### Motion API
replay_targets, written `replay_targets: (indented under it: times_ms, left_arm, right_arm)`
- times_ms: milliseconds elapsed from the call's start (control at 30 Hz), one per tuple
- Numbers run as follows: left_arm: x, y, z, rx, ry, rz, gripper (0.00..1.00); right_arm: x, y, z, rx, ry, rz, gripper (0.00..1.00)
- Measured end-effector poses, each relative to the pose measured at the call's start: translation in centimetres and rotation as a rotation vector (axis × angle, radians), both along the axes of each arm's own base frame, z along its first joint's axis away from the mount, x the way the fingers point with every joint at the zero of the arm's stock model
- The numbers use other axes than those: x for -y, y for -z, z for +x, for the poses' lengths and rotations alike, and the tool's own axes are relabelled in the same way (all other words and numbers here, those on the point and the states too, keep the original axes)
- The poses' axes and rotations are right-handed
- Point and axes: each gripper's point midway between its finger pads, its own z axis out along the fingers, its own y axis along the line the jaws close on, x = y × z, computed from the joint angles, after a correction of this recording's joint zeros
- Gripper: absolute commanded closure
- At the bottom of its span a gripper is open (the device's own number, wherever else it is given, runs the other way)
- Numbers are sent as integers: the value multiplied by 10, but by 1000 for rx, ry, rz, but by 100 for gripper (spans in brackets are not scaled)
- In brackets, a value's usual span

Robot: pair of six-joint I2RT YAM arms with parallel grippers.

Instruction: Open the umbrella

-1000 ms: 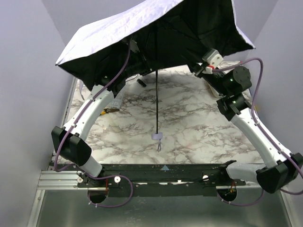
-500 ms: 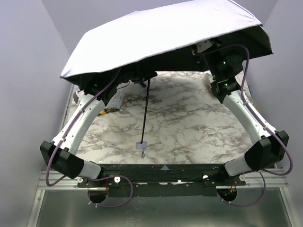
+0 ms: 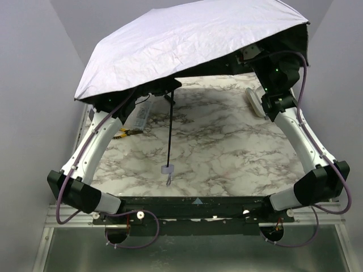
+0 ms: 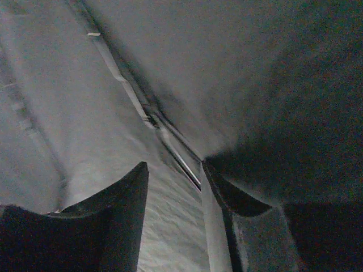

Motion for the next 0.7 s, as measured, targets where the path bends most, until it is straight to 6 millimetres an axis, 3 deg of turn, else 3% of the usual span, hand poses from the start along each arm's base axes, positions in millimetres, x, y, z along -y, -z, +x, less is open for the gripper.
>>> replay_targets:
  times_ms: [167,333,700]
  left_arm:
    - [8,-13,20,52,-13,2,100]
    - [24,-18,26,97,-4,13,100]
    - [63,3,42,241,27,141,100]
  right_arm:
    - [-25,39,-29,-127,-177,-62,45]
    - [-48,63,-59,-232,-348,-79,37]
    - [-69,123,-132,-491,-598,-47,28]
